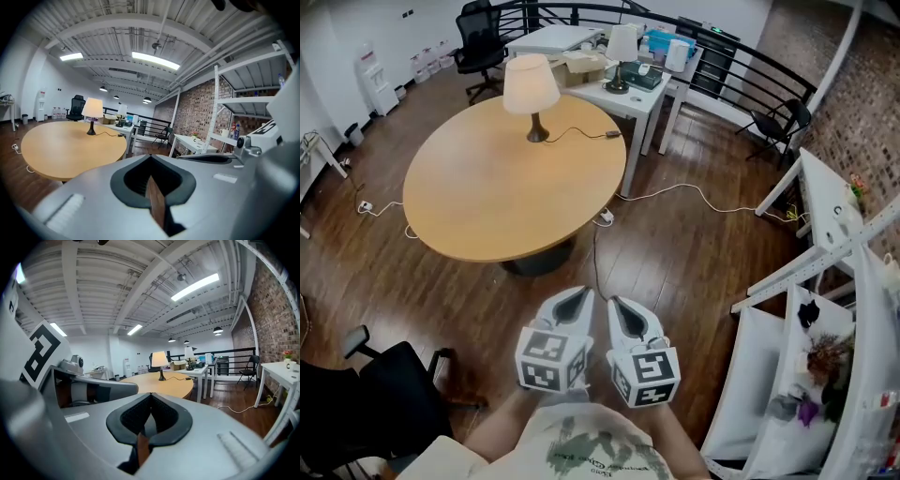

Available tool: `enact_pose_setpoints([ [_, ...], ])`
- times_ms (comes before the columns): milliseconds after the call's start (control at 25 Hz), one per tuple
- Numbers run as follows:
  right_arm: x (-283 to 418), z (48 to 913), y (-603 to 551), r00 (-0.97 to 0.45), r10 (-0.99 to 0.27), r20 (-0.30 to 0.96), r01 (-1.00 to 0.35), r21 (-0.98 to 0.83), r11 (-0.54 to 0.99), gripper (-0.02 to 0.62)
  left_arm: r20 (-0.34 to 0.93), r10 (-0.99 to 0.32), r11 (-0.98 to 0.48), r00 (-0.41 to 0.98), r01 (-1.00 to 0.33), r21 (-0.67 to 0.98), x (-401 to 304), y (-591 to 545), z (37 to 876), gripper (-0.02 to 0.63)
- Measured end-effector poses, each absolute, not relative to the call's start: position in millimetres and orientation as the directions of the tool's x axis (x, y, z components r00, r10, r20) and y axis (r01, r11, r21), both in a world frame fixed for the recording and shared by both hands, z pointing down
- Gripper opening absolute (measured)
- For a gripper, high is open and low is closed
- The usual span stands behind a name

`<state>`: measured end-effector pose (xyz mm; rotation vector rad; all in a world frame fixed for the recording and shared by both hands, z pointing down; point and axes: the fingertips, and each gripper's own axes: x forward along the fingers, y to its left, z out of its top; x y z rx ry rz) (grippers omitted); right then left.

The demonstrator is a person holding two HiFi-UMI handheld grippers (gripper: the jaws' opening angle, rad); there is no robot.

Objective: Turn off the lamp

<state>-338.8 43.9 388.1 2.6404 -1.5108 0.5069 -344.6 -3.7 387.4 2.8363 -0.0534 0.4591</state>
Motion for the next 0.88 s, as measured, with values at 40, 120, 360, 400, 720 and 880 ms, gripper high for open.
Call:
enact_pose_setpoints([
  [40, -335, 388, 37, 0.468, -0.827, 0.312, -0.847, -0.11, -0.521, 0.0, 0.309, 0.008, -0.963, 0.951, -0.076, 0.258, -340, -11, 387, -0.002],
  [120, -327, 386, 20, 0.469, -0.828, 0.308, -0.847, -0.11, -0.52, 0.0, 0.302, 0.011, -0.962, 0.953, -0.073, 0.264, -331, -26, 387, -0.002],
  [360, -312, 387, -11, 0.478, -0.825, 0.302, -0.846, -0.096, -0.525, 0.0, 0.295, 0.029, -0.967, 0.955, -0.048, 0.25, -309, -52, 394, -0.002],
  [400, -310, 388, -14, 0.48, -0.822, 0.306, -0.844, -0.094, -0.528, 0.0, 0.295, 0.039, -0.967, 0.955, -0.039, 0.251, -305, -53, 394, -0.002],
  [720, -272, 397, -14, 0.515, -0.802, 0.304, -0.823, -0.085, -0.561, 0.0, 0.297, 0.07, -0.972, 0.952, -0.002, 0.235, -266, -57, 399, -0.002],
  [880, -244, 400, -17, 0.5, -0.814, 0.297, -0.832, -0.097, -0.546, 0.0, 0.308, 0.04, -0.977, 0.95, -0.027, 0.211, -241, -62, 403, -0.002],
])
